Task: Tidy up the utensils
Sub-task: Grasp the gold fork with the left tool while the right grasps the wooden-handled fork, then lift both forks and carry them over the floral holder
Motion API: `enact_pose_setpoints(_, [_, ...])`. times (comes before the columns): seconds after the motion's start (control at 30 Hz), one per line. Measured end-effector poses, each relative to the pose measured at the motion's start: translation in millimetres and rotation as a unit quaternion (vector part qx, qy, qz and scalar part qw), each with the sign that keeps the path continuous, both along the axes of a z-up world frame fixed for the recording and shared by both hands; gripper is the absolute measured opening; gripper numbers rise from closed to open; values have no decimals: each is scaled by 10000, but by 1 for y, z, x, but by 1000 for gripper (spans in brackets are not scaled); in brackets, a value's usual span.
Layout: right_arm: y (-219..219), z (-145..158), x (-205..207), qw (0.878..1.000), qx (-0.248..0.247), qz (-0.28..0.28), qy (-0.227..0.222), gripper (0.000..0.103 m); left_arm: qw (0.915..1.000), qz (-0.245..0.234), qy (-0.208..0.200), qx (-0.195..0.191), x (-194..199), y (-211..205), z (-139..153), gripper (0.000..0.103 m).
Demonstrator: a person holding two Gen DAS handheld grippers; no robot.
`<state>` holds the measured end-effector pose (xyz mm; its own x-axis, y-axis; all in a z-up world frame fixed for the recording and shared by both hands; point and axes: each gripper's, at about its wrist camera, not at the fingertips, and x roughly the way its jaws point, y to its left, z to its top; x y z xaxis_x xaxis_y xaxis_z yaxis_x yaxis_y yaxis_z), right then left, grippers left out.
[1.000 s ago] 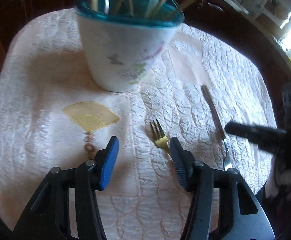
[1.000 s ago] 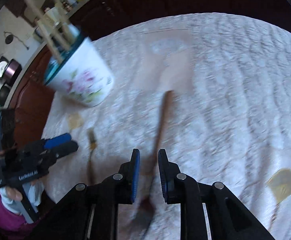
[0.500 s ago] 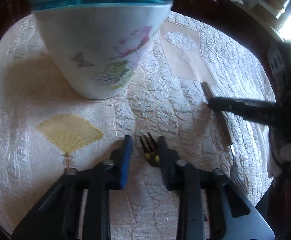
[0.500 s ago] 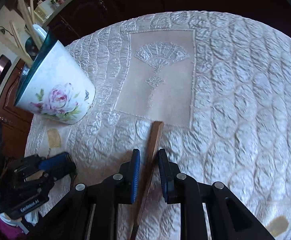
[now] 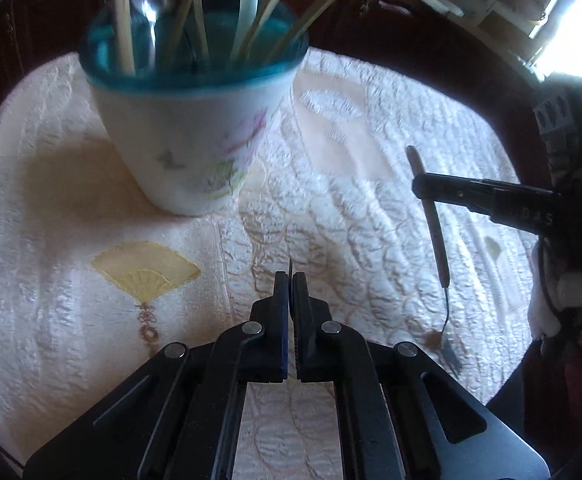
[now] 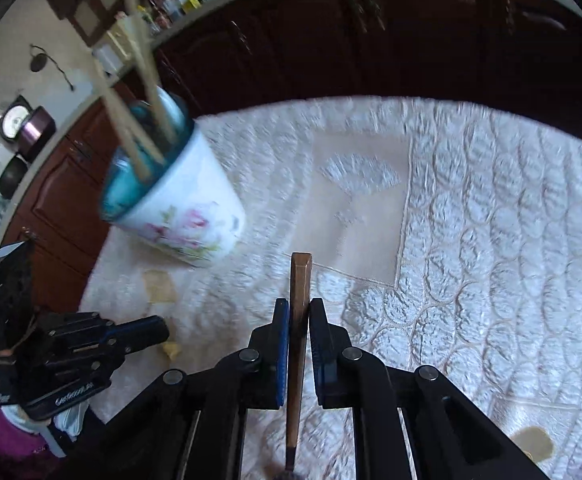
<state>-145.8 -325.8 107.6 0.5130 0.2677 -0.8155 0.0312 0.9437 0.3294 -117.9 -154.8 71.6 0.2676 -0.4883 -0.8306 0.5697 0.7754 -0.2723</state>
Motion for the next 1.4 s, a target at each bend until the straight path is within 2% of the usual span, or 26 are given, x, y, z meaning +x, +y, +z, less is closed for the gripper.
enact_pose_setpoints(0.17, [2, 32, -19, 9994, -102, 133, -290, 9, 9995, 2, -262, -147, -7, 11, 27, 0])
enact_pose_setpoints(0.27, [8, 38, -26, 9992, -169, 158, -335, 9, 9993, 0, -354, -125, -11, 19, 33, 0])
enact_pose_setpoints(0.53, [12, 46, -35, 9989, -219, 130, -396, 9, 9999, 124, 90, 55, -11, 13, 2, 4])
enact_pose_setpoints(0.6, [14, 48, -36, 9988, -237, 139, -403, 9, 9997, 125, 161, 141, -8, 4, -7, 15])
enact_pose_setpoints(0.67, [15, 49, -37, 9987, -255, 149, -405, 9, 9992, 115, 245, 281, -4, -5, -16, 18])
enact_pose_setpoints(0.83, [18, 54, -42, 9985, -303, 175, -431, 9, 9976, 110, 294, 620, 3, -22, -36, 15])
enact_pose_setpoints(0.87, [19, 55, -43, 9984, -312, 192, -441, 9, 9977, 77, 231, 639, 3, -22, -36, 4])
enact_pose_setpoints(0.9, [20, 56, -44, 9983, -320, 202, -450, 9, 9979, 32, 178, 620, 2, -22, -34, 3])
enact_pose_setpoints(1.03, [24, 63, -50, 9976, -338, 231, -552, 9, 9995, -12, 76, 311, -4, -9, -19, 1])
enact_pose_setpoints(1.4, [47, 101, -61, 9931, -392, 468, -1005, 9, 9971, 199, -671, -298, -17, 45, 68, 1])
